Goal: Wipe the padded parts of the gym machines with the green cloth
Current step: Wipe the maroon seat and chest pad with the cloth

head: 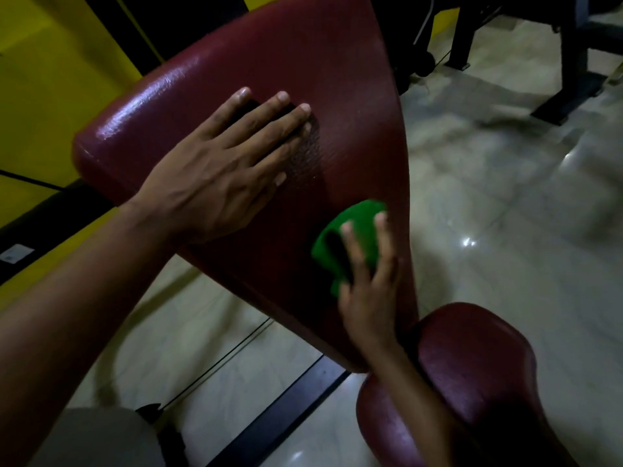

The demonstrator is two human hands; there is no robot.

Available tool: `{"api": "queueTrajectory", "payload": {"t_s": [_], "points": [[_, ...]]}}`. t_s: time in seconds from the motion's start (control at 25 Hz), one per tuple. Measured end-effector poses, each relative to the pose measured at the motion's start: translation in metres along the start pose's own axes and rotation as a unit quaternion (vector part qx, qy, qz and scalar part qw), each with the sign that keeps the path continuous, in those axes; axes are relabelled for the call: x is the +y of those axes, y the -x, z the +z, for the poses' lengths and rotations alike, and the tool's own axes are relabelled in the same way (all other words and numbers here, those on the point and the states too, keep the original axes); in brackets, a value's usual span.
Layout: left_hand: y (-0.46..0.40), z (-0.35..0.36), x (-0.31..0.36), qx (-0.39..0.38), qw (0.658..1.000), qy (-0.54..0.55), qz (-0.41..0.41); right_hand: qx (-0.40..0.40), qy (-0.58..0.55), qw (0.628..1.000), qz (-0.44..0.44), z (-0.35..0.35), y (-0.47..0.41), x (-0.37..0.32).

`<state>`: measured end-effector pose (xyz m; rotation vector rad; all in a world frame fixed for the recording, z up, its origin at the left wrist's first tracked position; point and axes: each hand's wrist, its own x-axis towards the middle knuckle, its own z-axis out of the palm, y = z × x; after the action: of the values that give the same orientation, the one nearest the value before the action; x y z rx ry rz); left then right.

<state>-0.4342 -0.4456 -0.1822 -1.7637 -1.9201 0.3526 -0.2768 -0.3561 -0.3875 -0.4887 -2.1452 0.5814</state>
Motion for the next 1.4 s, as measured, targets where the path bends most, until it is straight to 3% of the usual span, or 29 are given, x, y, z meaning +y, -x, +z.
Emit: {"api": "queueTrajectory", "payload": {"t_s": [0.08,0.12,0.28,0.48,0.72,0.84,0.96,1.12,1.24,1.4], "points": [[-0.001,0.000,0.003,-0.005,1.000,-0.012,0.008,0.057,-0.077,0.979,0.180,-0.004,-0.044,0.029],[0.000,0.000,0.003,-0.008,1.000,-0.012,0.003,0.073,-0.088,0.973,0.203,-0.007,-0.055,0.040],[-0.001,-0.003,0.003,-0.020,1.000,-0.021,-0.006,0.075,-0.102,0.974,0.187,-0.005,-0.063,0.056],[0.000,-0.001,0.003,-0.012,0.999,-0.033,0.005,0.075,-0.094,0.971,0.206,0.001,-0.038,0.016],[-0.001,-0.001,0.004,0.008,1.000,-0.025,0.008,-0.043,-0.095,0.988,0.116,0.016,0.070,-0.092],[0.000,0.001,0.003,0.010,0.999,-0.028,0.011,-0.058,-0.091,0.992,0.069,0.018,0.082,-0.100],[0.002,0.001,0.002,0.009,0.999,-0.030,0.010,-0.015,-0.134,0.985,0.106,0.010,0.044,-0.070],[0.001,0.002,0.004,0.008,1.000,-0.029,0.008,0.123,-0.176,0.941,0.262,0.010,-0.030,-0.010],[0.001,0.001,0.004,0.008,1.000,-0.025,0.010,0.129,-0.197,0.933,0.272,0.007,-0.051,0.017],[-0.008,0.018,0.032,-0.015,0.996,-0.022,0.084,0.131,-0.196,0.927,0.290,0.008,-0.051,0.024]]}}
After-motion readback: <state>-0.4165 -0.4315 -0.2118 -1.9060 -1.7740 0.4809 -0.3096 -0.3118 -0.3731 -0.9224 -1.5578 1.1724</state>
